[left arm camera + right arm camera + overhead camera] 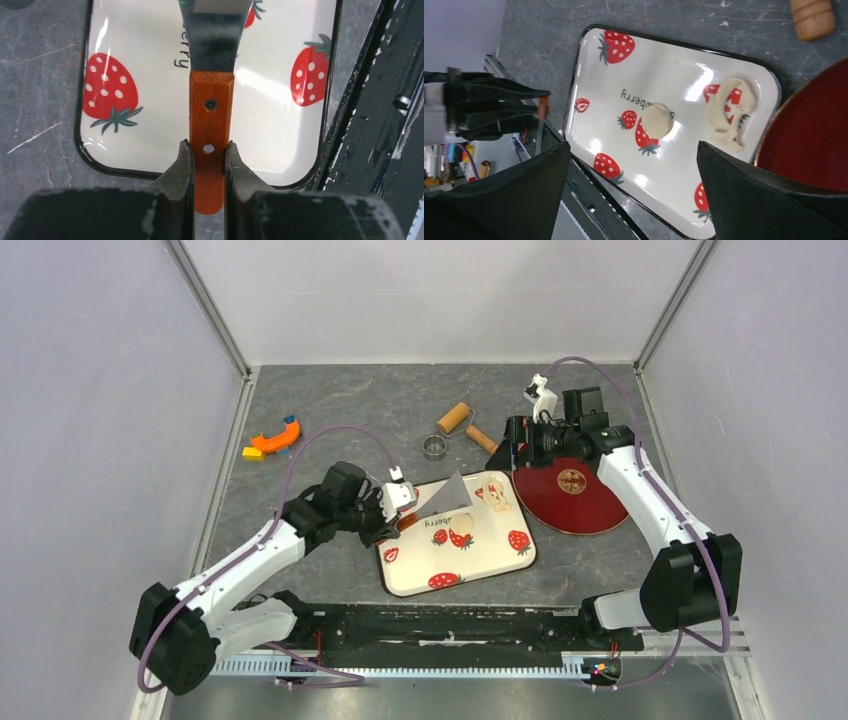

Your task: Roll out the dumpling wrappers from the dough

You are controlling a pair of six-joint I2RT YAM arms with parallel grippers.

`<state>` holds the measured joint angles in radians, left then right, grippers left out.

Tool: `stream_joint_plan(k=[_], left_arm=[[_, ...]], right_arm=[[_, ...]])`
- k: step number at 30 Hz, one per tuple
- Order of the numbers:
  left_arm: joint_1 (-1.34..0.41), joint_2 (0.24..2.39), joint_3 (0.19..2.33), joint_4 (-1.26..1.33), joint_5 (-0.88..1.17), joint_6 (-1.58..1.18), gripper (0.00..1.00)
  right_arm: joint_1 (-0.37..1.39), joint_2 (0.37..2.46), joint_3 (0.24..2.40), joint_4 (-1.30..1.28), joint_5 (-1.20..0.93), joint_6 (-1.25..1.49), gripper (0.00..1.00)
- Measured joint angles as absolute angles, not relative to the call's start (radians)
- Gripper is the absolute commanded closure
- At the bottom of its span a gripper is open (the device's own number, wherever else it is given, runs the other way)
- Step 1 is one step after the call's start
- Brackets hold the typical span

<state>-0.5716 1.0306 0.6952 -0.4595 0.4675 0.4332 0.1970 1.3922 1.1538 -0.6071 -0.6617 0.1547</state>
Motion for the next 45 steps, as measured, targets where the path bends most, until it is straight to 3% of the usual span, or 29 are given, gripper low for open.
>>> stream_joint_plan(k=[7,16,31,45], left_arm=[[-0.699,1.153,0.735,-0.487,0.303,0.463,0.98],[-0.759,1.176,0.794,-0.465,0.180,0.463,0.98],[-0.765,0.998,0.722,-0.373,0.158,0.455,0.98],[-0.765,0.992,0.699,-0.338,0.127,0.427,0.98]], right_arm=[[0.241,1.392,1.069,-0.506,-0.744,0.232,0.02],[0.355,1.423,1.039,-0.490,-0.700,0.241,0.06],[0.369,1.492,1.021,-0.517,-0.502,0.235,0.06],[0.363,1.456,1.008,-0.525,-0.423,0.233,0.02]])
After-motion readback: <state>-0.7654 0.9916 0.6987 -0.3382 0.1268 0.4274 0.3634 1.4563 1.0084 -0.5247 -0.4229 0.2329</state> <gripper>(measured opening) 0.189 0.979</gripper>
